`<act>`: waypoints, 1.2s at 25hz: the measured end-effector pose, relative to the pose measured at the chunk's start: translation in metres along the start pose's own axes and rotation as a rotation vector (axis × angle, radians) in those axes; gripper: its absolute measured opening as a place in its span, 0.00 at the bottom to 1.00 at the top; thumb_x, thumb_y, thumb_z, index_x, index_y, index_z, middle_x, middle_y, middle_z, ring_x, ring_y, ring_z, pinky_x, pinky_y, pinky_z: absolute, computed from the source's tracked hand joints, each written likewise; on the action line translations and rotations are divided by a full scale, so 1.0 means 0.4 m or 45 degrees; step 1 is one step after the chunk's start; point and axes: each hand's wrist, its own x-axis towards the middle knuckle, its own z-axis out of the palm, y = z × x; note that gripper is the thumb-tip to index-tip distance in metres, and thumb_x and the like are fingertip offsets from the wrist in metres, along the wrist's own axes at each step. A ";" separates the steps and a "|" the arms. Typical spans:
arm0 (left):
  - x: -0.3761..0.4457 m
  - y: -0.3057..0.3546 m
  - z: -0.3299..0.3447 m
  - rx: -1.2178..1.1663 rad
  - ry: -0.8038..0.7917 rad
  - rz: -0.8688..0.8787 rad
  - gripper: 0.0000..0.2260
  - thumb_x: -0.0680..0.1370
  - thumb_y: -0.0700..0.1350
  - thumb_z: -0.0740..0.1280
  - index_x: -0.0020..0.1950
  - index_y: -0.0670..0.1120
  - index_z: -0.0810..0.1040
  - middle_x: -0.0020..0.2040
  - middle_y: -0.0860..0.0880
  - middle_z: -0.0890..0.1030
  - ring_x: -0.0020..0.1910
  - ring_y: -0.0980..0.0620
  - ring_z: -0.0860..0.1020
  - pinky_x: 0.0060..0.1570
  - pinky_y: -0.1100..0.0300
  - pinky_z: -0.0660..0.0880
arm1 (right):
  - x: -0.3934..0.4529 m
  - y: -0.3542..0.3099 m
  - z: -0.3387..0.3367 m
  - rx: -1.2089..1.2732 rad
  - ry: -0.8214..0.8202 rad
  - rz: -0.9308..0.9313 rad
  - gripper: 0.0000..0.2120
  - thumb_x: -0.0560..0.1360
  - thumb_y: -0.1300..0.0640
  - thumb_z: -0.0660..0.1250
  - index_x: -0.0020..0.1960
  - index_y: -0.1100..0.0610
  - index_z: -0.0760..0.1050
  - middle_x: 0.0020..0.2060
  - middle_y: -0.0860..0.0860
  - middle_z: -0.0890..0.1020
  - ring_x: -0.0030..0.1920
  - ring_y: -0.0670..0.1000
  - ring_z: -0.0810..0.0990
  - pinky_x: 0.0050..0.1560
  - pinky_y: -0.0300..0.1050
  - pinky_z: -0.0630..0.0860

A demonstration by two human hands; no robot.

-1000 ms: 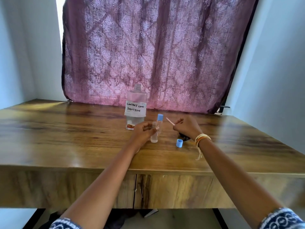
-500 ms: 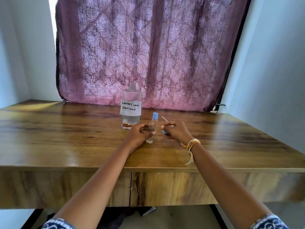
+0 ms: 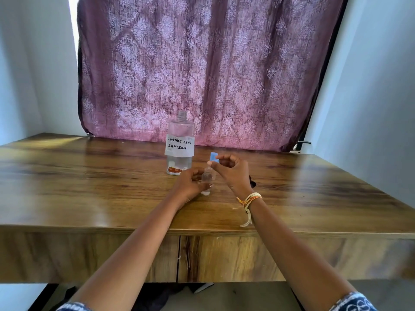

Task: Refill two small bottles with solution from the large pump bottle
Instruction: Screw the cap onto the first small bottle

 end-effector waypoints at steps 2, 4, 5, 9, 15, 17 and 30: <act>0.001 -0.003 -0.001 0.019 0.004 0.009 0.21 0.70 0.37 0.75 0.62 0.43 0.78 0.55 0.45 0.84 0.54 0.51 0.81 0.50 0.64 0.76 | -0.001 -0.006 0.003 -0.073 -0.073 -0.078 0.10 0.65 0.60 0.79 0.43 0.55 0.81 0.36 0.49 0.85 0.35 0.41 0.83 0.35 0.32 0.76; 0.001 -0.006 0.000 0.019 0.004 0.005 0.20 0.70 0.38 0.75 0.62 0.43 0.79 0.54 0.46 0.84 0.54 0.51 0.81 0.51 0.64 0.76 | 0.000 -0.014 0.005 -0.047 -0.069 -0.117 0.10 0.65 0.60 0.79 0.42 0.56 0.80 0.36 0.48 0.85 0.37 0.42 0.84 0.36 0.32 0.76; 0.002 -0.006 0.000 0.013 0.004 -0.005 0.20 0.70 0.38 0.76 0.62 0.44 0.79 0.54 0.47 0.84 0.54 0.51 0.81 0.52 0.61 0.77 | 0.002 -0.017 0.006 -0.012 -0.049 -0.140 0.09 0.66 0.60 0.79 0.43 0.57 0.80 0.36 0.48 0.86 0.38 0.43 0.84 0.37 0.32 0.77; 0.001 -0.010 0.000 -0.009 -0.005 -0.024 0.16 0.69 0.39 0.76 0.55 0.50 0.81 0.49 0.51 0.85 0.50 0.51 0.82 0.50 0.58 0.77 | 0.011 -0.031 0.016 -0.062 -0.084 -0.195 0.08 0.67 0.62 0.77 0.44 0.58 0.80 0.40 0.51 0.86 0.42 0.46 0.85 0.43 0.36 0.80; -0.004 -0.008 -0.003 -0.018 -0.025 0.007 0.15 0.70 0.38 0.75 0.55 0.48 0.81 0.47 0.52 0.85 0.48 0.55 0.82 0.48 0.61 0.76 | 0.012 -0.021 0.020 -0.206 -0.183 -0.198 0.07 0.70 0.65 0.73 0.48 0.59 0.82 0.43 0.54 0.86 0.46 0.51 0.85 0.50 0.43 0.82; -0.004 -0.007 -0.002 -0.038 -0.025 -0.003 0.15 0.70 0.37 0.75 0.56 0.46 0.81 0.48 0.50 0.85 0.49 0.53 0.83 0.51 0.58 0.77 | 0.013 -0.019 0.016 -0.258 -0.217 -0.224 0.08 0.72 0.67 0.71 0.50 0.60 0.82 0.45 0.54 0.85 0.47 0.50 0.85 0.50 0.41 0.82; -0.005 -0.009 -0.003 -0.003 -0.018 0.001 0.11 0.70 0.40 0.75 0.51 0.50 0.84 0.44 0.51 0.86 0.46 0.54 0.83 0.50 0.57 0.78 | 0.026 -0.040 -0.003 -0.612 -0.412 -0.292 0.10 0.72 0.64 0.72 0.53 0.60 0.82 0.47 0.54 0.85 0.48 0.47 0.84 0.50 0.32 0.78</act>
